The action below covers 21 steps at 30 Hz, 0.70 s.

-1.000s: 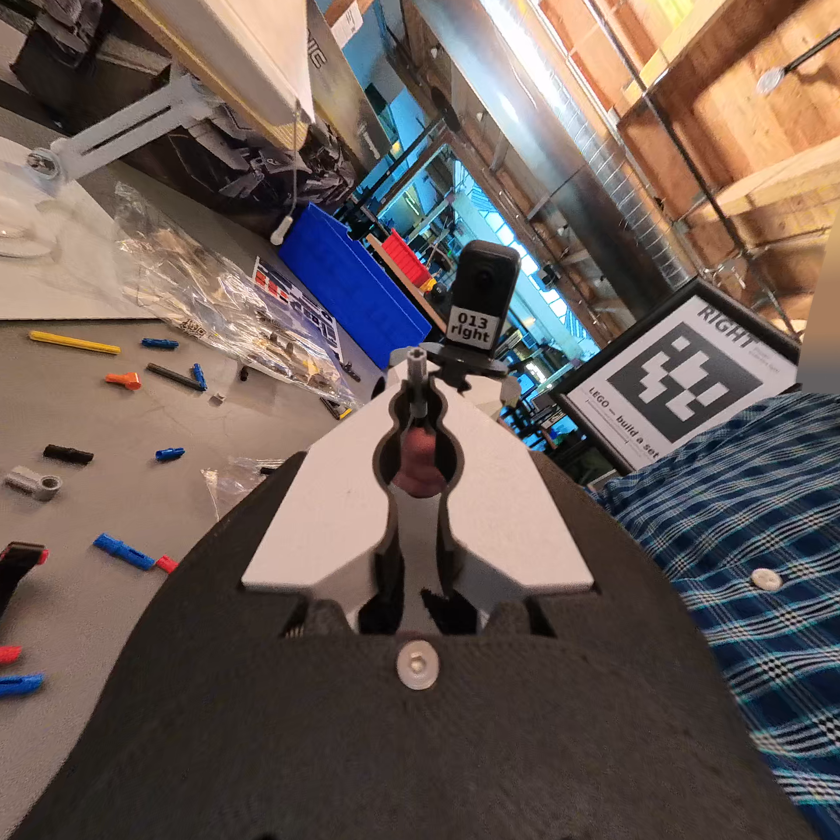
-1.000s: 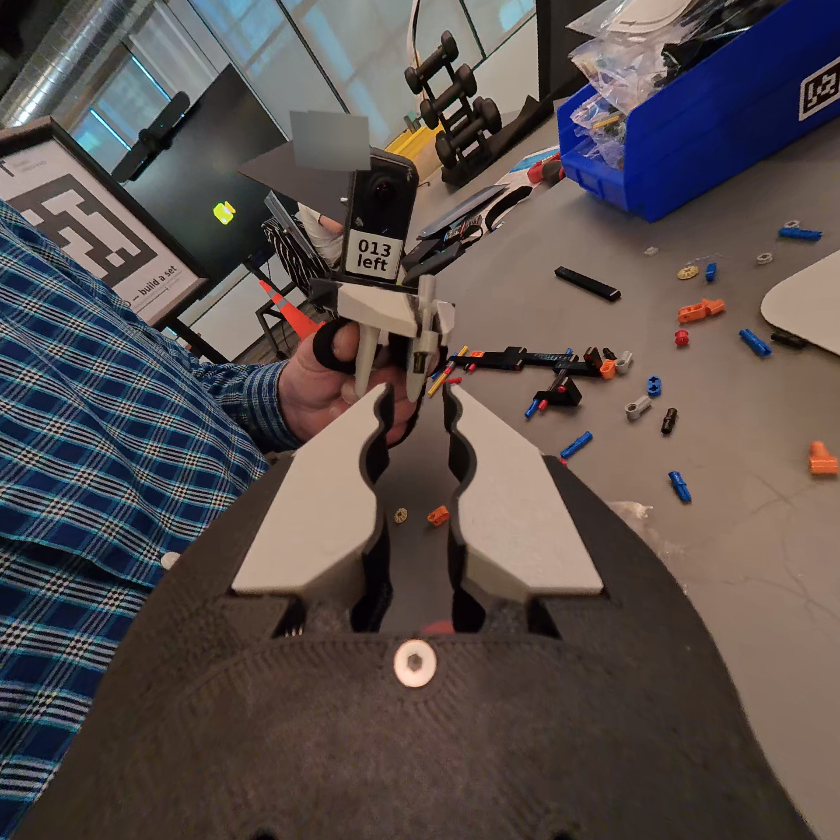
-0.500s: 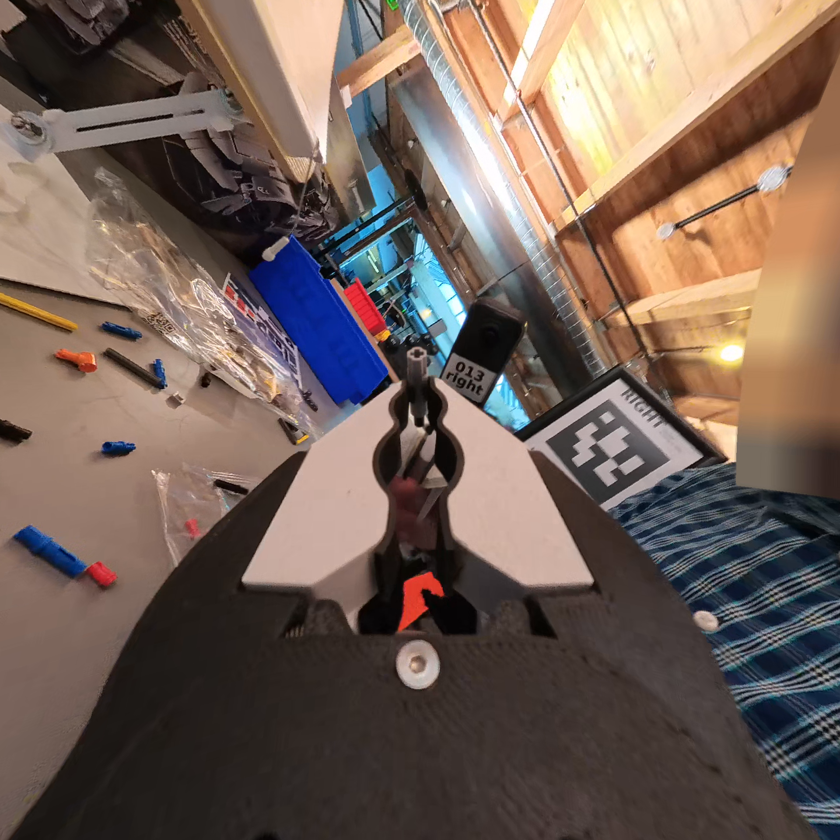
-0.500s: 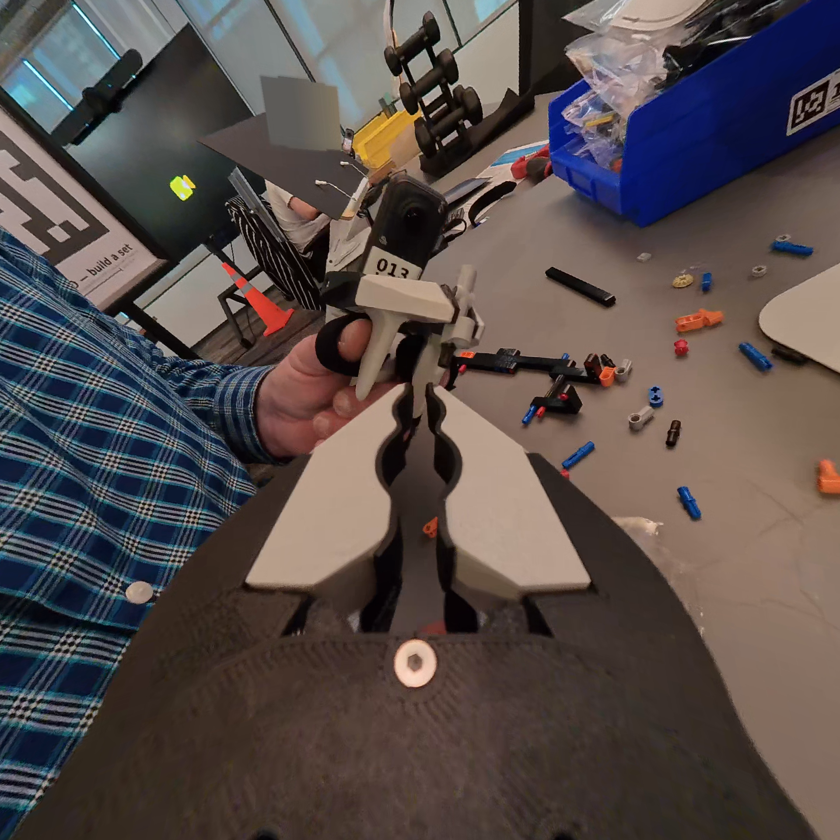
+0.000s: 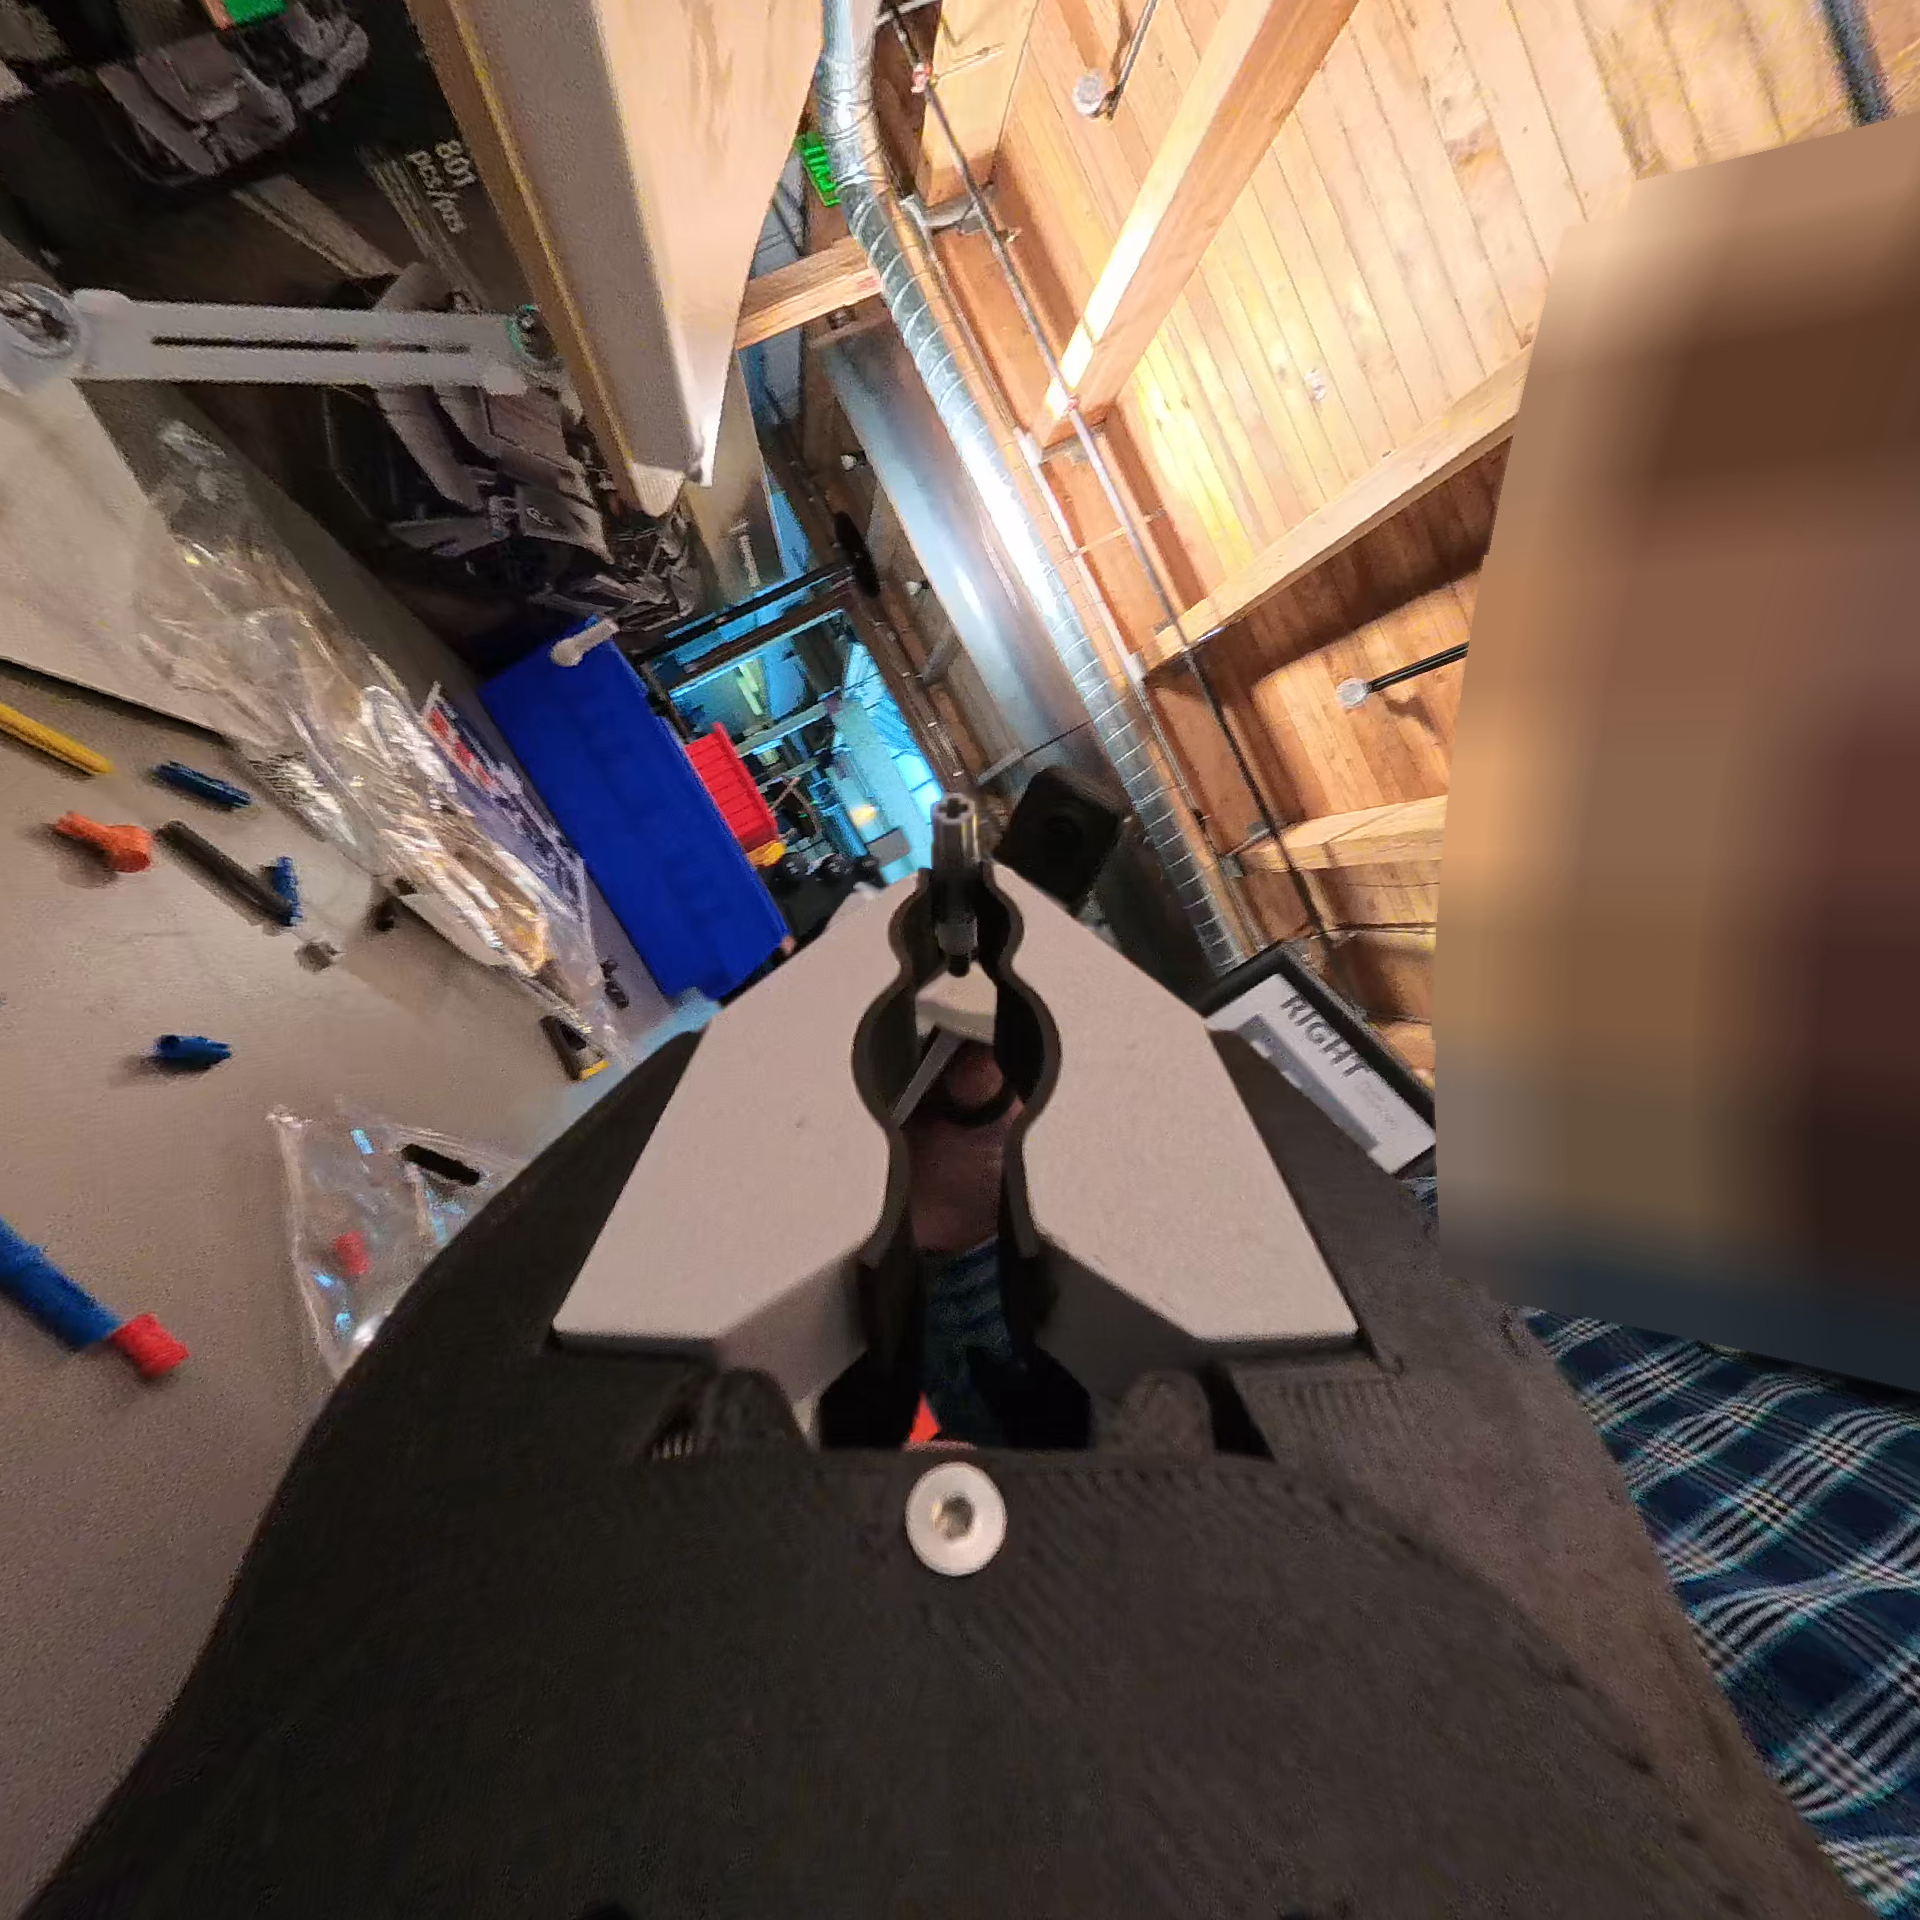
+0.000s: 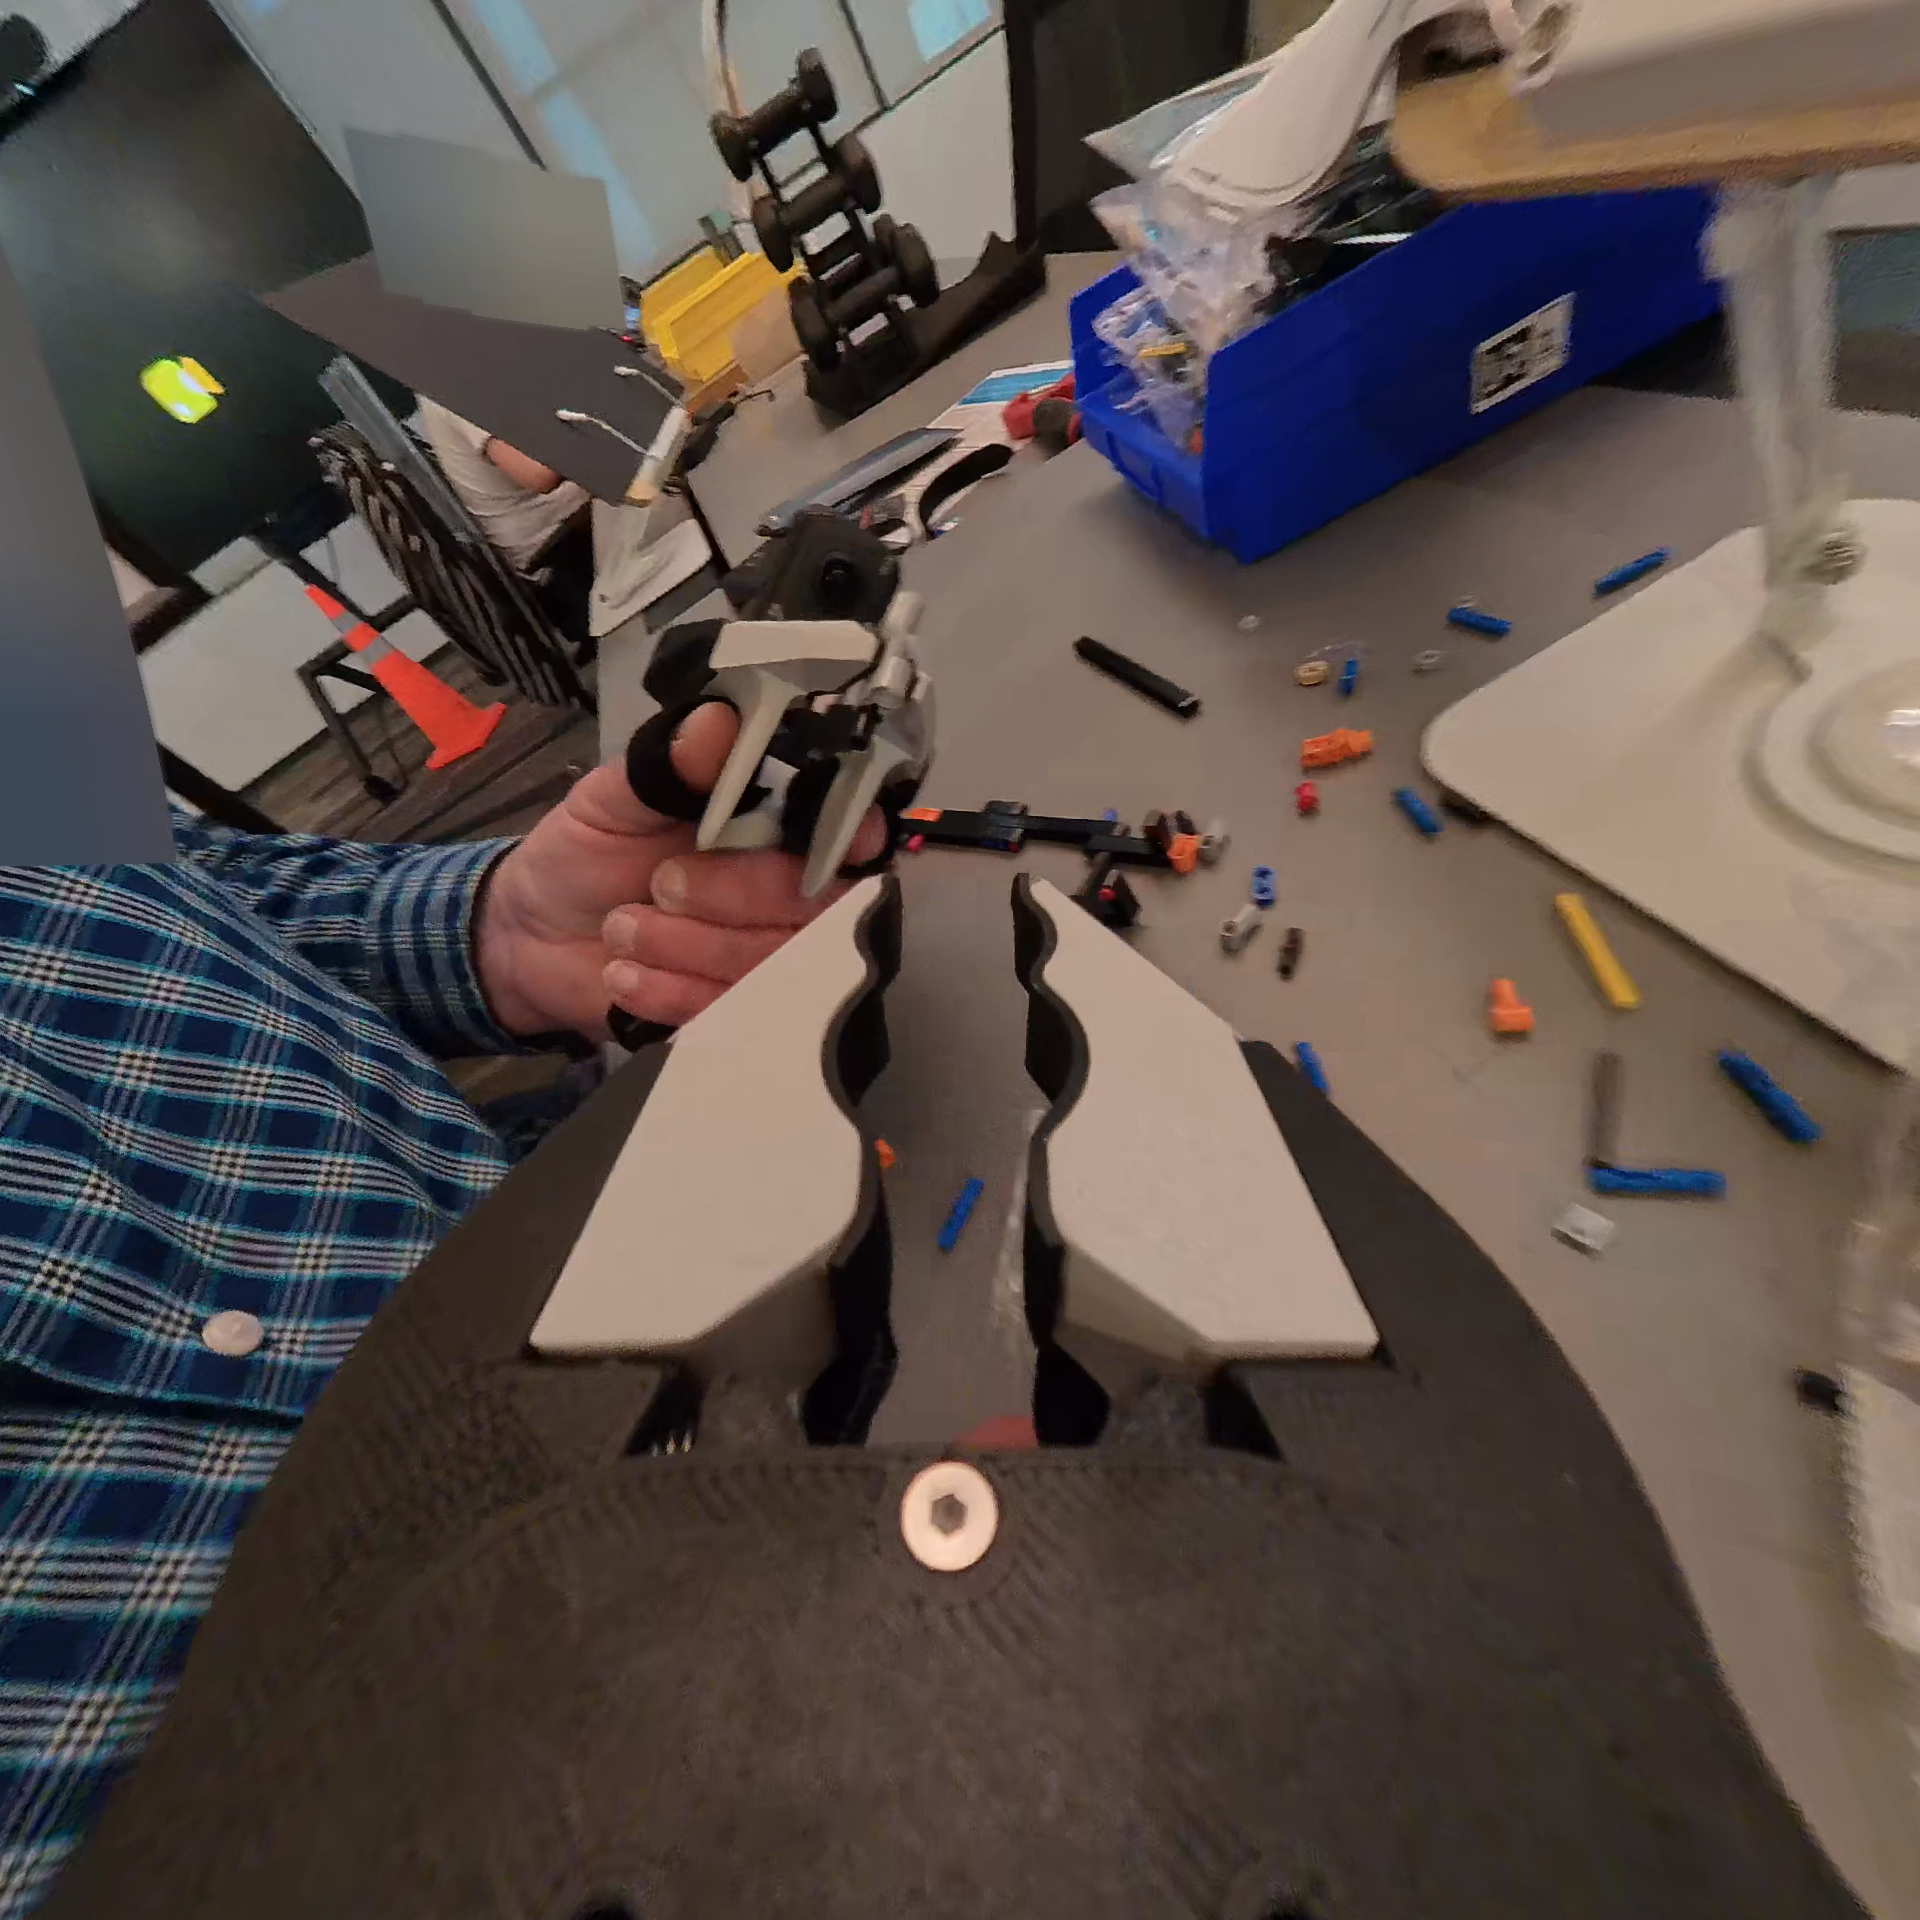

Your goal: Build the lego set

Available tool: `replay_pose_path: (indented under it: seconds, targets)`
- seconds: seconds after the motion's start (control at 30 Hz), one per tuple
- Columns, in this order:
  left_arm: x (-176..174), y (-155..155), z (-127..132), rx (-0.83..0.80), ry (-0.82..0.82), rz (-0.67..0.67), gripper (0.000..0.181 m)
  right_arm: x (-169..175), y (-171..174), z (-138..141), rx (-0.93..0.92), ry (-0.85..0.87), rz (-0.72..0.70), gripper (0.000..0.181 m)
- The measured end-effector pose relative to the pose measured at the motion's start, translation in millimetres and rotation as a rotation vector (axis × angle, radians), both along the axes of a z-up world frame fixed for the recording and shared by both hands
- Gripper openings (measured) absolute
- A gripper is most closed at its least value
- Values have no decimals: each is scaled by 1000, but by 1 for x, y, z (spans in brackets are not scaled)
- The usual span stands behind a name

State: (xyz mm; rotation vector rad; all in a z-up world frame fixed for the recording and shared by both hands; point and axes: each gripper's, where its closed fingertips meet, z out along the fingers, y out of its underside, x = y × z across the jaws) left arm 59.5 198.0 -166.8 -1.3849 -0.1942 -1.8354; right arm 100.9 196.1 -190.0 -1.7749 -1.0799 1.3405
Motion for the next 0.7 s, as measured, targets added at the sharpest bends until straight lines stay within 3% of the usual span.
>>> replay_pose_path:
  seconds: [0.03,0.27,0.57,0.7]
  targets:
    - [-1,1,-4,-4,41,5,5,9,7,0,19,-23,-20,18]
    - [-3,3,-26,44,475,5,5,75,22,-55,130,-394,-67,18]
    - [19,-14,-66,114,918,-113,5,58,16,-105,229,-615,-23,20]
    - [21,-18,-71,127,959,-134,5,52,17,-119,243,-653,-25,17]
